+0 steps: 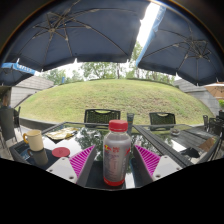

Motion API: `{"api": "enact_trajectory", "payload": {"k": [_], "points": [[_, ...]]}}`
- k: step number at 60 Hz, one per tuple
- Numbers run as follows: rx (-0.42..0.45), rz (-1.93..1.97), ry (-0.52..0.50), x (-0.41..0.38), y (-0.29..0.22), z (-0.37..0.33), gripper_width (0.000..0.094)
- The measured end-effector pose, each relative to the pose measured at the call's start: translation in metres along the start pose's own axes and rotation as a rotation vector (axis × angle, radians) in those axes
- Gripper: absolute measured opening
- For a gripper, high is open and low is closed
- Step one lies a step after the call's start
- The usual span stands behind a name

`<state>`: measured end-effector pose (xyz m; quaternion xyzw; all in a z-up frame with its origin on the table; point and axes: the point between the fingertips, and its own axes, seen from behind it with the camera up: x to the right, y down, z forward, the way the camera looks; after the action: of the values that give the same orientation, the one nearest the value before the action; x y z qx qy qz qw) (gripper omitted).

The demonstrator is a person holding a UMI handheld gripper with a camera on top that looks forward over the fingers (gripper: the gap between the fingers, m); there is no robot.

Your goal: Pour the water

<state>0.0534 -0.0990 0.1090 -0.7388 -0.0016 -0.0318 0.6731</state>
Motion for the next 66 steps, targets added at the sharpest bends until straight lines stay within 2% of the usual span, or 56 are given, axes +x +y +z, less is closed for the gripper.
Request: {"api": "enact_trajectory", "payload": {"k": [7,9,11,14,23,34,43,48,57,66], "points": [[-0.01,-0.005,-0.008,0.005,0.011,0.043,0.0761],[-0.003,0.0,-0.011,0.004,0.012,0.05,0.0689],[0.001,0.018,-0.007,0.005,0.014,0.055,0.0549],[0.029,0.063,0.007,0.01,0.01,0.054,0.0516],[0.074,0.046,0.023,0.013,0.009,0.05,0.0338],[0.052,0.002,0.032,0.011,0.008,0.057,0.0318],[0.085,-0.292,0.032,-0.019,-0.043,0.069,0.0317],[0.115,-0.577,0.009,-0.067,-0.074,0.086,0.0319],[0.236,-1.137,-0.037,-0.18,-0.127,0.109,0.0319],[0.282,-1.701,-0.068,-0.268,-0.099,0.137,0.0318]]}}
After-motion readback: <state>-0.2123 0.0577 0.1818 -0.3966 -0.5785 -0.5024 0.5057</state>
